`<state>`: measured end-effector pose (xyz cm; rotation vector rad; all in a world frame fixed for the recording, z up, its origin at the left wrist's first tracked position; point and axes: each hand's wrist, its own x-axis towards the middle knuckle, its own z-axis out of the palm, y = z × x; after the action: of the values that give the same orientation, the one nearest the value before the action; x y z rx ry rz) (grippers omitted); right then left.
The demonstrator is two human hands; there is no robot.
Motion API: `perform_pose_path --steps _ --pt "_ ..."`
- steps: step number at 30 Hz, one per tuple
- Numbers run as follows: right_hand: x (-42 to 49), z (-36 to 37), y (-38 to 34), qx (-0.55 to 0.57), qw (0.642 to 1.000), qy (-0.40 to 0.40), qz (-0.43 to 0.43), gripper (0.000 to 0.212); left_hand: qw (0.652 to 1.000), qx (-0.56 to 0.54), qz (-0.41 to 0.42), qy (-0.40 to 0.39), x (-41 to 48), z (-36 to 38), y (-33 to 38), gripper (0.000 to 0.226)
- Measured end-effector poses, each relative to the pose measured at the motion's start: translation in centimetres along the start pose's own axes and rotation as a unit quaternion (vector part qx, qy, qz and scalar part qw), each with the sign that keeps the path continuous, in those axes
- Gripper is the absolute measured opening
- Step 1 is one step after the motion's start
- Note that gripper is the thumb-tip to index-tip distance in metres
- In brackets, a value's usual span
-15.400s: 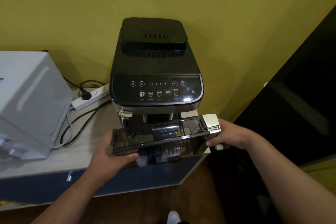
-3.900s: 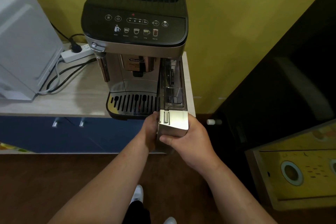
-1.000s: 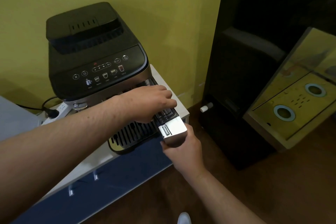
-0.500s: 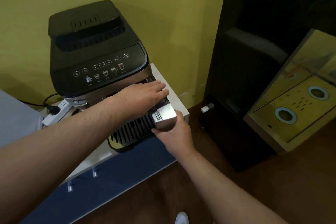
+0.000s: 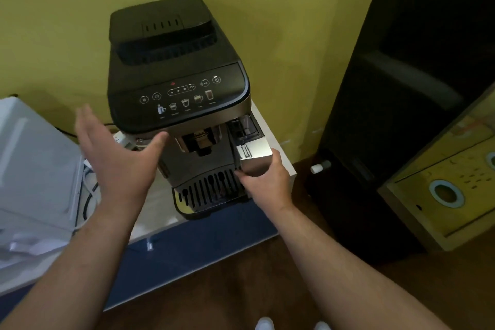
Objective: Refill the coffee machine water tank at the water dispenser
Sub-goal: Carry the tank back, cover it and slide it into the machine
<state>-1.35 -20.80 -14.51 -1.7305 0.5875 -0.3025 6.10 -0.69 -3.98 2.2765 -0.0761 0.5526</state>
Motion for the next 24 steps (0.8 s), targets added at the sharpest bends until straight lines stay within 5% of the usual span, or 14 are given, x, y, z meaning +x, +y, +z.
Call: perform_pose_path --steps 3,8,17,24 --pt "0.7 0.3 -0.1 -0.013 1.000 0.005 -0.001 0.083 0.994 -0.070 -0.073 -0.045 1.0 0.6 -1.7 0.113" --pt "2.3 1.1 -0.6 -0.022 1.000 0.009 -0.007 0.089 0.988 -0.130 -0.040 -0.070 0.5 1.2 -1.5 0.062" --pt "4.7 2.1 -0.7 -0.007 1.000 -0.002 -0.010 0.095 0.988 -0.135 -0.057 -0.057 0.5 1.2 -1.1 0.061" --pt "6.8 3.0 -0.6 -0.003 1.000 -0.024 -0.008 0.069 0.987 -0.145 -0.057 -0.051 0.5 1.4 -1.3 0.060"
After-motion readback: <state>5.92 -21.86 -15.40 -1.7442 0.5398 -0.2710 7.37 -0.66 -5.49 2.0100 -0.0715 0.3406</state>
